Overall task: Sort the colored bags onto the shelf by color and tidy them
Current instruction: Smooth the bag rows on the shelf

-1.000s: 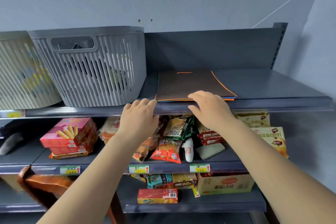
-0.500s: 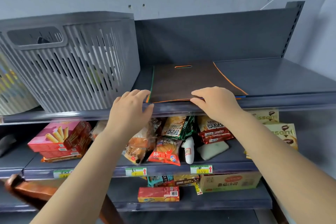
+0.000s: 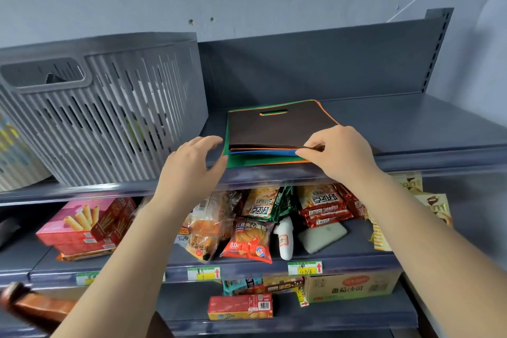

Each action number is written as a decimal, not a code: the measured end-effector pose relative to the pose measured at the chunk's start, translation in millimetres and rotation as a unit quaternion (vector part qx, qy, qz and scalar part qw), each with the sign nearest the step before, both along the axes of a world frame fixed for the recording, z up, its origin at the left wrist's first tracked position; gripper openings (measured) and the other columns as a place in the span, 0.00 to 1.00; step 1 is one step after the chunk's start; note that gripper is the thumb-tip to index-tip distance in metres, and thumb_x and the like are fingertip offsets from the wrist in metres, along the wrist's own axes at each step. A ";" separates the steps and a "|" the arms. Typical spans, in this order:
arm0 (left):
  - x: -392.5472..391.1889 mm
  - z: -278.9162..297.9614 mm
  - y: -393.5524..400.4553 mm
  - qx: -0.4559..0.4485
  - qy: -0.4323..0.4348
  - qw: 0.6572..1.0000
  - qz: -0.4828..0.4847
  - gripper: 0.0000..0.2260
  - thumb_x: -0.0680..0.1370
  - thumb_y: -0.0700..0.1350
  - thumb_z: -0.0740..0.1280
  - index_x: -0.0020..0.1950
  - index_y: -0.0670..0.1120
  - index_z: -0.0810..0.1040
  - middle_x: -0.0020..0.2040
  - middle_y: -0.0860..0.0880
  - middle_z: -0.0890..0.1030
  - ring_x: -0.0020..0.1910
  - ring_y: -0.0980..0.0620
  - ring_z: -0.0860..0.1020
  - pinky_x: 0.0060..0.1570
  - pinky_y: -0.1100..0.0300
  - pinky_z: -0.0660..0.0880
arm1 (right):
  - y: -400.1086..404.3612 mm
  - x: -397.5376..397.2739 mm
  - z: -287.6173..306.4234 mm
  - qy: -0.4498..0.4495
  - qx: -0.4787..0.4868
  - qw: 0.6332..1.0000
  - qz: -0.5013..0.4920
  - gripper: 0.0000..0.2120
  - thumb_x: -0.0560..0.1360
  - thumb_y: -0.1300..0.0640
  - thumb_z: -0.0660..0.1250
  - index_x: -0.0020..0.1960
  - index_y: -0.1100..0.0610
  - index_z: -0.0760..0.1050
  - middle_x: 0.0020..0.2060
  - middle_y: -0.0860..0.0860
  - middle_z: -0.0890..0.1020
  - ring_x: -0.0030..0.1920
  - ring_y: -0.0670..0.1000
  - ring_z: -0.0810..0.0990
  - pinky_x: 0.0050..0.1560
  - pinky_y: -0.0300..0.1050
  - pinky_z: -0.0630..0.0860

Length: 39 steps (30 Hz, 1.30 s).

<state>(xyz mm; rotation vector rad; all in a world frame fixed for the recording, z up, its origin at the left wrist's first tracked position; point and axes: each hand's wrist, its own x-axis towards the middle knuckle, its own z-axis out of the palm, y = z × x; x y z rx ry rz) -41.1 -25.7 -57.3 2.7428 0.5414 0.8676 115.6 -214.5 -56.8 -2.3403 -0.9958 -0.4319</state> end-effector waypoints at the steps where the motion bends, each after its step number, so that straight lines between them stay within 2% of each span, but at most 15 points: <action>1: 0.1 0.5 1.2 -0.011 -0.008 1.000 0.001 0.17 0.79 0.47 0.64 0.67 0.46 0.73 0.61 0.49 0.77 0.59 0.49 0.75 0.58 0.54 0.71 | -1.7 0.3 0.5 0.016 0.010 1.000 0.011 0.11 0.76 0.47 0.66 0.47 0.52 0.84 0.43 0.48 0.84 0.45 0.51 0.80 0.39 0.43 0.74; 3: 0.7 0.8 3.2 -0.037 -0.030 0.999 0.000 0.16 0.79 0.46 0.64 0.66 0.45 0.73 0.61 0.49 0.77 0.58 0.50 0.75 0.56 0.58 0.70 | -3.8 1.8 0.8 0.033 0.032 0.999 0.027 0.11 0.77 0.51 0.64 0.46 0.54 0.83 0.43 0.50 0.85 0.47 0.52 0.80 0.45 0.49 0.77; 5: 2.6 0.0 3.5 -0.056 -0.046 0.997 -0.002 0.16 0.79 0.46 0.64 0.66 0.45 0.74 0.60 0.49 0.78 0.57 0.51 0.75 0.55 0.59 0.70 | -4.6 4.3 0.9 0.025 0.049 0.998 0.016 0.10 0.78 0.55 0.62 0.48 0.56 0.82 0.44 0.52 0.85 0.49 0.55 0.80 0.48 0.49 0.77; 8: 8.4 -1.3 0.5 -0.062 -0.040 0.997 -0.020 0.16 0.78 0.47 0.65 0.66 0.45 0.74 0.60 0.49 0.78 0.56 0.53 0.74 0.55 0.60 0.70 | -5.4 9.3 2.6 -0.008 0.071 0.997 -0.035 0.12 0.79 0.57 0.60 0.51 0.59 0.81 0.45 0.55 0.84 0.48 0.57 0.80 0.44 0.43 0.73; 11: 18.4 -3.0 -5.4 -0.033 0.014 0.997 -0.064 0.19 0.78 0.52 0.64 0.68 0.47 0.73 0.63 0.50 0.77 0.62 0.52 0.73 0.61 0.57 0.70 | -8.4 11.5 7.3 -0.047 0.081 0.993 -0.065 0.13 0.80 0.56 0.59 0.54 0.59 0.80 0.45 0.56 0.84 0.46 0.58 0.79 0.44 0.45 0.73; 14: 28.5 -6.1 -10.0 0.024 0.066 0.994 -0.087 0.21 0.77 0.56 0.64 0.68 0.49 0.72 0.65 0.52 0.75 0.64 0.52 0.72 0.61 0.58 0.67 | -13.5 11.4 8.4 -0.078 0.060 0.993 -0.069 0.14 0.81 0.56 0.58 0.57 0.58 0.80 0.46 0.56 0.84 0.47 0.59 0.79 0.42 0.44 0.70; 17: 32.2 -7.1 -8.5 0.015 0.079 0.993 -0.092 0.19 0.78 0.55 0.63 0.68 0.50 0.73 0.65 0.53 0.76 0.63 0.53 0.73 0.59 0.60 0.68 | -20.3 10.7 6.4 -0.099 0.035 0.992 -0.072 0.14 0.81 0.56 0.57 0.57 0.58 0.79 0.45 0.57 0.83 0.46 0.60 0.78 0.39 0.44 0.67; 21: 30.2 -7.2 -0.9 -0.028 0.074 0.992 -0.101 0.14 0.80 0.52 0.61 0.60 0.49 0.79 0.57 0.51 0.81 0.55 0.51 0.77 0.55 0.56 0.74 | -28.0 9.6 4.6 -0.099 0.015 0.992 -0.081 0.15 0.81 0.56 0.56 0.59 0.59 0.78 0.48 0.57 0.83 0.48 0.60 0.79 0.43 0.45 0.73; 24: 34.2 -5.7 8.9 0.044 0.098 0.991 -0.083 0.12 0.82 0.48 0.59 0.55 0.45 0.79 0.46 0.46 0.81 0.45 0.45 0.78 0.46 0.54 0.73 | -30.8 5.7 4.3 -0.092 0.010 0.992 -0.086 0.16 0.82 0.56 0.55 0.61 0.59 0.77 0.50 0.56 0.83 0.50 0.58 0.80 0.45 0.44 0.74; 27: 38.2 -2.5 14.1 0.179 0.150 0.971 -0.056 0.06 0.81 0.42 0.60 0.55 0.46 0.75 0.40 0.48 0.75 0.39 0.46 0.74 0.40 0.56 0.69 | -31.8 2.6 4.2 -0.091 0.010 0.992 -0.088 0.16 0.82 0.56 0.55 0.61 0.59 0.77 0.51 0.56 0.83 0.50 0.58 0.80 0.45 0.43 0.73; 29: 35.4 -2.4 14.2 0.229 0.113 0.963 -0.086 0.01 0.78 0.39 0.65 0.47 0.45 0.76 0.35 0.47 0.75 0.33 0.45 0.75 0.32 0.54 0.69 | -33.3 0.5 4.2 -0.097 0.010 0.991 -0.090 0.15 0.81 0.56 0.55 0.61 0.59 0.78 0.50 0.56 0.83 0.49 0.58 0.80 0.43 0.42 0.72; 32: 21.2 -5.4 14.4 0.211 -0.020 0.968 -0.132 0.04 0.68 0.35 0.69 0.39 0.43 0.79 0.30 0.47 0.78 0.27 0.45 0.76 0.21 0.57 0.73 | -39.3 -4.7 4.4 -0.106 -0.007 0.991 -0.078 0.15 0.81 0.54 0.56 0.59 0.56 0.79 0.47 0.55 0.84 0.47 0.58 0.80 0.40 0.42 0.69; 35: 9.8 -7.2 10.7 0.181 -0.075 0.972 -0.126 0.05 0.70 0.35 0.68 0.43 0.41 0.81 0.37 0.47 0.81 0.36 0.44 0.79 0.29 0.52 0.78 | -47.2 -12.9 1.8 -0.089 -0.044 0.994 -0.035 0.16 0.80 0.49 0.55 0.53 0.51 0.81 0.41 0.50 0.84 0.43 0.53 0.80 0.39 0.43 0.73; 37: 9.3 -7.1 8.6 0.102 -0.087 0.988 -0.071 0.05 0.73 0.38 0.70 0.48 0.40 0.81 0.42 0.45 0.81 0.41 0.44 0.78 0.38 0.51 0.77 | -49.7 -16.3 0.0 -0.053 -0.044 0.997 -0.022 0.18 0.80 0.45 0.54 0.51 0.51 0.82 0.41 0.48 0.84 0.44 0.51 0.80 0.43 0.46 0.76; 39: 13.5 -4.1 7.3 0.008 -0.084 0.996 -0.018 0.10 0.74 0.43 0.71 0.51 0.40 0.79 0.43 0.46 0.78 0.41 0.47 0.74 0.43 0.52 0.74 | -49.3 -12.8 -0.6 -0.040 -0.034 0.998 -0.029 0.19 0.79 0.45 0.54 0.49 0.52 0.81 0.42 0.48 0.83 0.45 0.51 0.80 0.43 0.47 0.77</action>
